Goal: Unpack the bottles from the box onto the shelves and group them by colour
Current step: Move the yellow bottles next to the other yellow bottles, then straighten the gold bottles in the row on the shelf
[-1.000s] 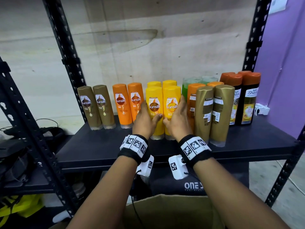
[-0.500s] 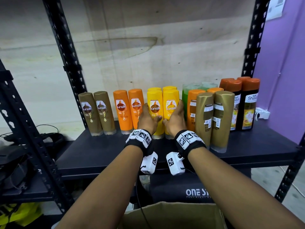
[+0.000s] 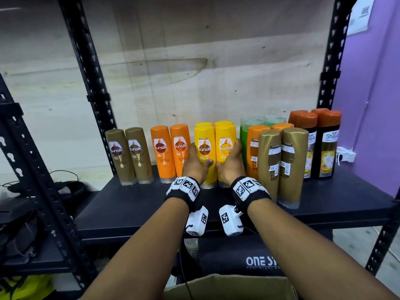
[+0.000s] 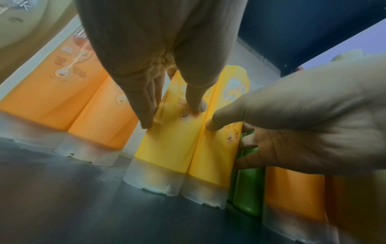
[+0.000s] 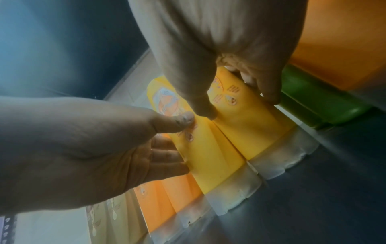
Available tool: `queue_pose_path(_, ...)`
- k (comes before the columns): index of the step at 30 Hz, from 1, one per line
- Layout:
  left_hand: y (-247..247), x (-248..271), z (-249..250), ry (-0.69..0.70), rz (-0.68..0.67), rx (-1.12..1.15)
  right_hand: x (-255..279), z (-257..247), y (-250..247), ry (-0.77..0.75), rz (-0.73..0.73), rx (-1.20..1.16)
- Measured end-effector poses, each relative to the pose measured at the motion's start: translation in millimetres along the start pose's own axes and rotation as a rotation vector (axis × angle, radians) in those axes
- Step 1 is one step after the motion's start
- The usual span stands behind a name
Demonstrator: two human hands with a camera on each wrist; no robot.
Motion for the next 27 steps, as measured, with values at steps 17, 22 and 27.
queue_pose_path(17,-6.4,21.2,6.2,0.022,-0.026,-0.047,32.1,17.6,-10.7,-0.017,-0.188,0.118)
queue_pose_path(22,-13.2,42.1,5.8,0.051,0.031,-0.125,59.9,18.5,-11.6,-0.098,-0.183,0.216)
queue_pose_path(27,-20.7,62.1,6.1,0.147,0.059,-0.178,83.7,12.3,-29.5,-0.282,-0.132,0.336)
Point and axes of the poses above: each hand's wrist, its own x-axis away from the middle knuckle, its own y-axis out of the palm, z = x × y, the point moved 3 cm from there along -x, towards the middle knuckle, and after that the axes turned 7 degrees about -z, right-handed, at the moved point
